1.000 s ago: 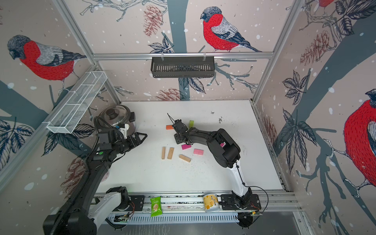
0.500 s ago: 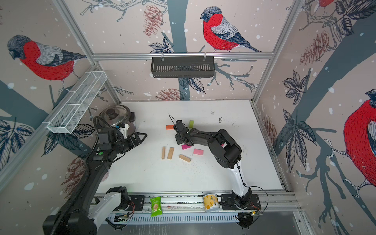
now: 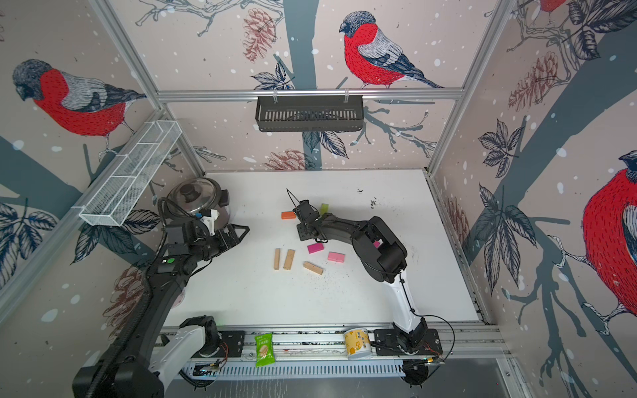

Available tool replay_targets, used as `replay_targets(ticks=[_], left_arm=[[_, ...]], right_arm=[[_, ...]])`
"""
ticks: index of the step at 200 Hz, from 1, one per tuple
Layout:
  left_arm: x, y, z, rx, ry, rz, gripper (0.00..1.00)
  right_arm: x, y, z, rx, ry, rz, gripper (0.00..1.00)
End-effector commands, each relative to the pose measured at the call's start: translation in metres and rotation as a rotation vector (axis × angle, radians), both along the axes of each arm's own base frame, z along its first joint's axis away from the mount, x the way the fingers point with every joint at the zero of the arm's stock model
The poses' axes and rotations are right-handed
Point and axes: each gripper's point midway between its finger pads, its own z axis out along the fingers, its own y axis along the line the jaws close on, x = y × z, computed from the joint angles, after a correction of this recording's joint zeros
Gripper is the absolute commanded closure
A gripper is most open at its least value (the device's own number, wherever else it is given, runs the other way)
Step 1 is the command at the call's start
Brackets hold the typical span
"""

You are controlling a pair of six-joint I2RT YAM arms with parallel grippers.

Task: Assemble the letter p with building blocks
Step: Assemble the building block at the center of the board.

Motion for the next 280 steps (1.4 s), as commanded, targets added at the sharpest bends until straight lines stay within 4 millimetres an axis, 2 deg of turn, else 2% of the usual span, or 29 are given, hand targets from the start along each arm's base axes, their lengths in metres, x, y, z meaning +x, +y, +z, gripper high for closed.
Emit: replay_targets(ticks=[1,50,81,143,189,280], left_arm=[[0.002,-0.003,0.009,-0.013,-0.041,-0.021,0.03],[0.001,-0.004,0.010,-0.016,-0.047,-0.024,0.03],[0.001,-0.004,0.011,-0.016,-0.049,-0.026,0.03],[0.001,-0.004,0.013,-0.016,-0.055,-0.025,0.03],[0.000,-0.004,0.013,-0.016,-0.056,-0.026,0.03],[0.000,-0.004,0.013,-0.016,-0.057,-0.025,0.03]], right_arm=[[-0.006,-0.008,-0.017,-0.023,0.104,-0.031,0.79],[0.015,0.006,-0.015,-0.007,0.113,-0.063,0.79],[0.020,0.012,-0.019,-0.008,0.124,-0.071,0.78],[0.017,0.019,-0.026,-0.013,0.142,-0.063,0.73],[0.012,0.022,-0.028,-0.016,0.150,-0.050,0.61],[0.007,0.030,-0.026,0.007,0.161,-0.018,0.49]])
